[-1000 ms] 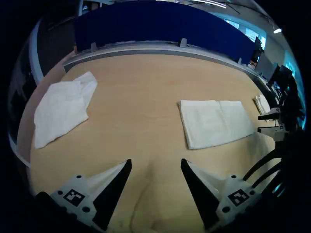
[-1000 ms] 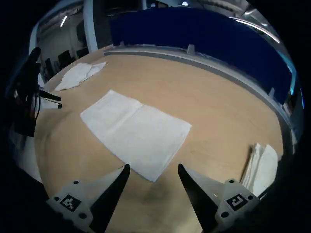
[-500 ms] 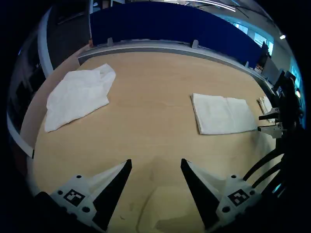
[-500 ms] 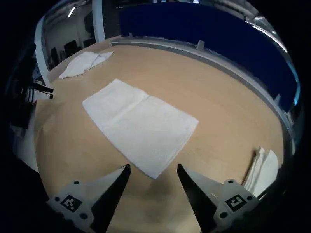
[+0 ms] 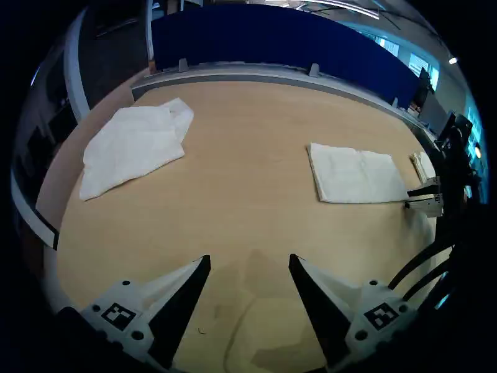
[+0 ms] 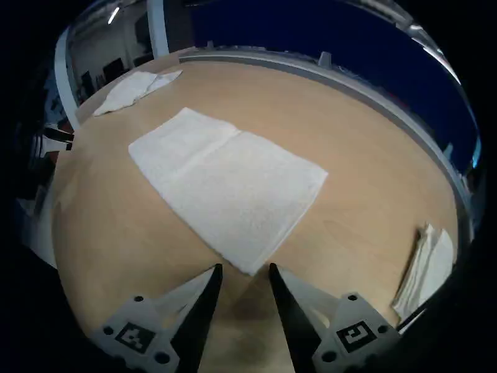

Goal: Fold towel

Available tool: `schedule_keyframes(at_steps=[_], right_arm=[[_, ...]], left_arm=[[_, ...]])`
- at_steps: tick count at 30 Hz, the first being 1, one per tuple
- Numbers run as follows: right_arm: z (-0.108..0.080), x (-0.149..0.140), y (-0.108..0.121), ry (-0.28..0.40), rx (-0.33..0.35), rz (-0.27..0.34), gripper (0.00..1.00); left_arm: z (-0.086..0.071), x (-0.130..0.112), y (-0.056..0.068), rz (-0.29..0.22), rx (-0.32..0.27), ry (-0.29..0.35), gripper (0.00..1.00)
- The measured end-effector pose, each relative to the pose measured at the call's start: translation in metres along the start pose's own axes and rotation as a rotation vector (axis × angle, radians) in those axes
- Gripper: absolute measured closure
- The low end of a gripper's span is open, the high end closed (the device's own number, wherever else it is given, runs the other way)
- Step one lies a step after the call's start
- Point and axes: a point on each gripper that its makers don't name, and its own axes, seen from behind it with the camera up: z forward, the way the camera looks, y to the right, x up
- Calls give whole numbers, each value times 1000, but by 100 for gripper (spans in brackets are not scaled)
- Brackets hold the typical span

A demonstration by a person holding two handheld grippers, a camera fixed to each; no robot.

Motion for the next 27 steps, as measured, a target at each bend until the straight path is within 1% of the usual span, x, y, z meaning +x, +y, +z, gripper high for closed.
schedule_keyframes(at_steps=[3,5,7,8,10,13,14,21,27], right_arm=[[0,1,1,1,-3,-3,51],[0,2,3,2,-8,-2,60],[0,3,5,2,-11,-1,73],[0,3,5,1,-13,0,77],[1,3,5,0,-12,1,80],[1,4,5,1,-10,-2,92],[1,5,5,2,-13,-3,94],[0,10,4,7,-8,-12,96],[-10,28,7,29,-20,-35,96]], left_arm=[[0,-3,-1,-6,2,-2,7],[1,-4,-1,-12,1,-4,7],[1,-5,-2,-16,0,-5,7],[1,-5,-2,-18,0,-5,7],[1,-6,-2,-18,0,-5,7],[0,-6,-2,-14,1,-4,7],[0,-6,-2,-13,1,-4,6],[-3,-7,-3,-19,0,-3,7],[-7,-7,-4,-18,-2,-3,6]])
